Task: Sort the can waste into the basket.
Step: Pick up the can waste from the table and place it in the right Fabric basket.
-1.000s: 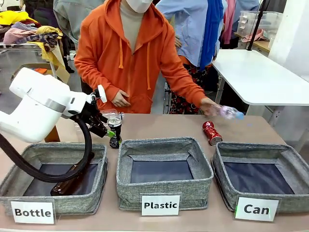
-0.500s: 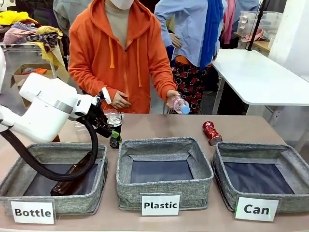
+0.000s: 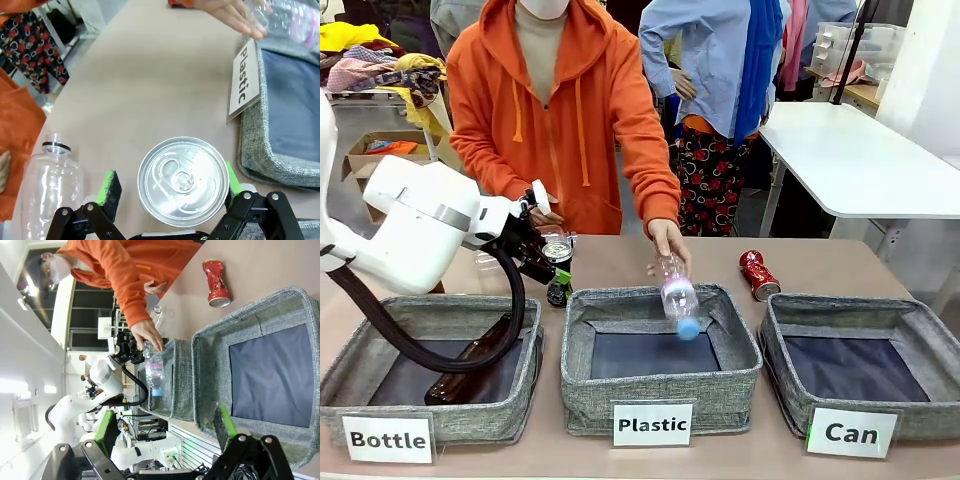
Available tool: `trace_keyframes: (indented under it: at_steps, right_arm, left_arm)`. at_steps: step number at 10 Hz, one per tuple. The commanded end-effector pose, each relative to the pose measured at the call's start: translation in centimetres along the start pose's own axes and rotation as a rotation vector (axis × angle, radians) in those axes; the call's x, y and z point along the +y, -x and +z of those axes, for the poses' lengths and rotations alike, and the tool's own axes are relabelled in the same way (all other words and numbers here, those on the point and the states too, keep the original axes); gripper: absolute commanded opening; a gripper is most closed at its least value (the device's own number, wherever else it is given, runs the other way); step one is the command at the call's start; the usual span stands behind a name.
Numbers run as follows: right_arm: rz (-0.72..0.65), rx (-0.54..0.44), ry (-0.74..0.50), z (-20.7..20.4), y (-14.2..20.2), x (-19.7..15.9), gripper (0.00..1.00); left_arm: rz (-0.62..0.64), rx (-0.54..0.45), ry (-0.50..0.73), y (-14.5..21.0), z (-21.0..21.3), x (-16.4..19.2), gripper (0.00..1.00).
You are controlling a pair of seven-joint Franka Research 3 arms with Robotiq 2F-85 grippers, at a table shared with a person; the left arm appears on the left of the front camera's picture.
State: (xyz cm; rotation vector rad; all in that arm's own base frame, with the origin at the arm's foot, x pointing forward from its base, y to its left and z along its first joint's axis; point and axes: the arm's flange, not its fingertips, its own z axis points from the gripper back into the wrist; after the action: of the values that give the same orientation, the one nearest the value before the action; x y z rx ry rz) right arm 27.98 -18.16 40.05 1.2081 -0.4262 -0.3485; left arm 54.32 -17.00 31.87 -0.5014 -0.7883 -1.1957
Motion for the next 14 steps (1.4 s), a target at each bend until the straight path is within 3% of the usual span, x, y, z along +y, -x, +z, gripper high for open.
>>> trace_keyframes:
  at_steps: [1,2,3,4,5,6,7,12,14]
  right_arm:
    - [0.026,-0.010,-0.020,0.0,-0.3,0.1,1.00]
    - [0.026,-0.010,-0.020,0.0,-0.3,0.1,1.00]
    - [0.026,-0.010,-0.020,0.0,-0.3,0.1,1.00]
    - [0.026,-0.010,-0.020,0.0,-0.3,0.1,1.00]
    - [0.026,-0.010,-0.020,0.0,-0.3,0.1,1.00]
    - [0.026,-0.010,-0.020,0.0,-0.3,0.1,1.00]
    - [0.026,-0.010,-0.020,0.0,-0.3,0.1,1.00]
    - [0.026,-0.010,-0.020,0.0,-0.3,0.1,1.00]
    - [0.026,-0.010,-0.020,0.0,-0.3,0.1,1.00]
  left_arm:
    - [-0.025,-0.066,0.043,0.6,-0.6,-0.1,1.00]
    - [-0.030,-0.085,0.064,0.6,-1.0,0.0,1.00]
    - [-0.031,-0.106,0.076,0.6,-1.3,0.2,0.41]
    - [-0.031,-0.117,0.072,0.6,-1.4,0.4,0.40]
    - [-0.021,-0.122,0.065,0.7,-1.5,0.6,0.00]
    - [-0.007,-0.129,0.062,0.9,-1.7,0.8,0.35]
    - [0.001,-0.140,0.076,1.0,-1.9,1.1,0.00]
    - [0.003,-0.162,0.103,0.9,-1.2,1.2,0.00]
    - [-0.039,-0.191,0.066,-1.2,4.5,-0.2,0.00]
